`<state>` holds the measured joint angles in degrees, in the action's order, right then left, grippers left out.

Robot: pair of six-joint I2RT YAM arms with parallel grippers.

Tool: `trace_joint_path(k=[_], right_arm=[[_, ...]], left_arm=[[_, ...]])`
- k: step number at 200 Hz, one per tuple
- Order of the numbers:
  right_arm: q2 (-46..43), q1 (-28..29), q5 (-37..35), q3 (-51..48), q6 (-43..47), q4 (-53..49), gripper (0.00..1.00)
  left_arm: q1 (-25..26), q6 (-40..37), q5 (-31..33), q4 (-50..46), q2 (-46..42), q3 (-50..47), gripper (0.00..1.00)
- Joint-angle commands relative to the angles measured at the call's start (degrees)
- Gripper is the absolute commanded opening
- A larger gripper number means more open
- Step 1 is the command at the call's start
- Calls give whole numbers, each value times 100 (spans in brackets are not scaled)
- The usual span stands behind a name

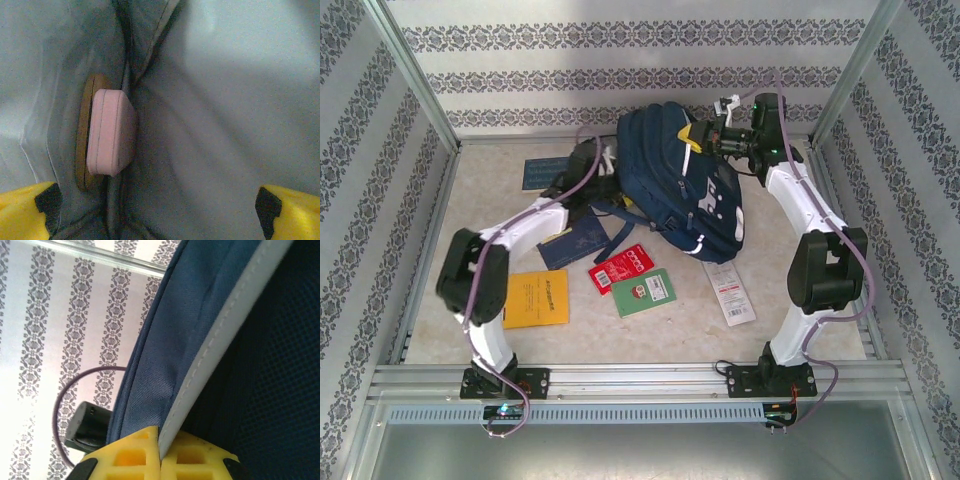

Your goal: Pack books, pencil case, and school supplies into a backpack

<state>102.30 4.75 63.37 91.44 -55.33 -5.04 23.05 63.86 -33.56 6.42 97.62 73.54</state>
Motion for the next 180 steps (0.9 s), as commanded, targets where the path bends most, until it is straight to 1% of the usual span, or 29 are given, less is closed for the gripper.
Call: trace_joint_path(k=[1, 18, 31, 49, 73, 91, 111, 134, 155, 180], right_arm=[[-287, -150, -446, 394, 738, -271, 0], [-167, -151, -625, 653, 1175, -813, 0], [-44, -150, -813, 956, 1593, -1352, 0], [119, -144, -1028, 1318, 1903, -1769, 0], [313, -120, -1325, 1734, 2102, -2091, 0], [456, -77, -1348, 2068, 2195, -2236, 0], [633, 31, -1519, 2737, 2671, -2885, 0], [773, 111, -1697, 3420, 3080, -3324, 0], [903, 147, -2048, 4048, 3405, -3653, 0], [1087, 216, -1988, 4571, 3611, -3814, 0]], left_arm=[[-120, -988, -132, -798, -831, -175, 100], [-145, -1669, 146, -1620, -1297, -184, 100], [-149, -2017, 434, -2038, -1642, -283, 100], [-208, -2223, 722, -2381, -2001, -468, 100], [-272, -2477, 981, -2967, -2229, -534, 100], [-328, -2518, 1095, -3110, -2404, -676, 100], [-379, -2532, 1096, -3166, -2542, -758, 100], [-425, -2502, 1082, -3170, -2701, -756, 100], [-433, -2466, 1048, -3103, -2732, -757, 99], [-457, -2326, 905, -2973, -2614, -804, 100]])
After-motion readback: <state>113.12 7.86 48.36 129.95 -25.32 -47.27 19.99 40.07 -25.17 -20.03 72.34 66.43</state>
